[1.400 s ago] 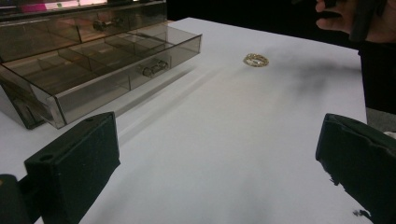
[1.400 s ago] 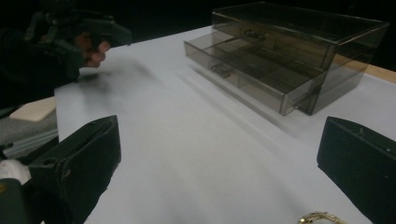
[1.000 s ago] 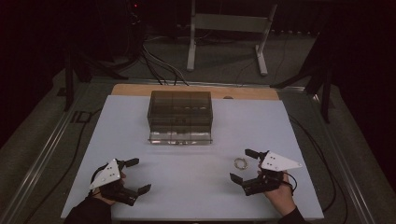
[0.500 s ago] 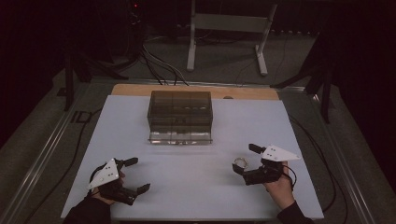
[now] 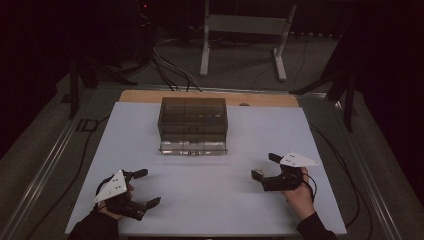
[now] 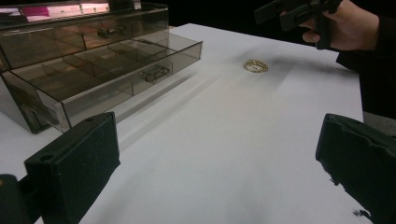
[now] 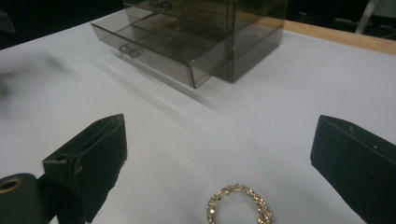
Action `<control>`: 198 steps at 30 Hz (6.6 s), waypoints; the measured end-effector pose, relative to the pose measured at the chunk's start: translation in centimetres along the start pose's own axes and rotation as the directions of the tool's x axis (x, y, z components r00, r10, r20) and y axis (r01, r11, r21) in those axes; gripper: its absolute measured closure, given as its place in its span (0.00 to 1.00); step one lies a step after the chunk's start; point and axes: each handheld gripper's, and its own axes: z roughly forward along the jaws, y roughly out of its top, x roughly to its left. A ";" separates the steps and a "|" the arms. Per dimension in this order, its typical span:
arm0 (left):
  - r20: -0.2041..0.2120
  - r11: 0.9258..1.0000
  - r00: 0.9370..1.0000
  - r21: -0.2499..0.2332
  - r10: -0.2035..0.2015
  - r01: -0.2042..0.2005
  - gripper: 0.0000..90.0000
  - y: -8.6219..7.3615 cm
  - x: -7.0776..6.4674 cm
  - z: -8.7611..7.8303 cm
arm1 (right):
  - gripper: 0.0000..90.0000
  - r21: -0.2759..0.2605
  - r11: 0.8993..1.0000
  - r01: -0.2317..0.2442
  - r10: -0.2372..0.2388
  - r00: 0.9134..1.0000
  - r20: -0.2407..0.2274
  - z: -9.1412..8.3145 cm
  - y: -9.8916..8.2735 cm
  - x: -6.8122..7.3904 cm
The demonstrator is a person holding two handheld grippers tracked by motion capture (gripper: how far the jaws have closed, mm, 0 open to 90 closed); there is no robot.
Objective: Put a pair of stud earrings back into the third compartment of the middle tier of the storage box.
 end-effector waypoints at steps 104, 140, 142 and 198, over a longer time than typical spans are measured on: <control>-0.010 1.000 1.000 -0.010 -0.004 0.004 0.01 -0.1 0.1 -0.4 | 0.96 0.189 0.980 -0.054 0.037 0.995 0.095 4.2 7.3 0.8; -0.010 1.000 1.000 -0.013 0.006 -0.006 0.01 0.0 0.0 -0.6 | 0.96 0.208 0.978 -0.013 0.005 0.999 0.039 10.4 12.1 2.3; -0.012 1.000 1.000 -0.014 0.007 -0.007 0.01 0.0 0.1 -0.6 | 0.96 0.215 0.977 -0.013 0.004 0.999 0.040 10.8 12.1 2.4; -0.011 1.000 1.000 -0.016 0.009 -0.009 0.01 0.1 0.0 -0.7 | 0.16 0.158 0.987 -0.023 0.030 0.999 -0.043 9.7 11.7 3.3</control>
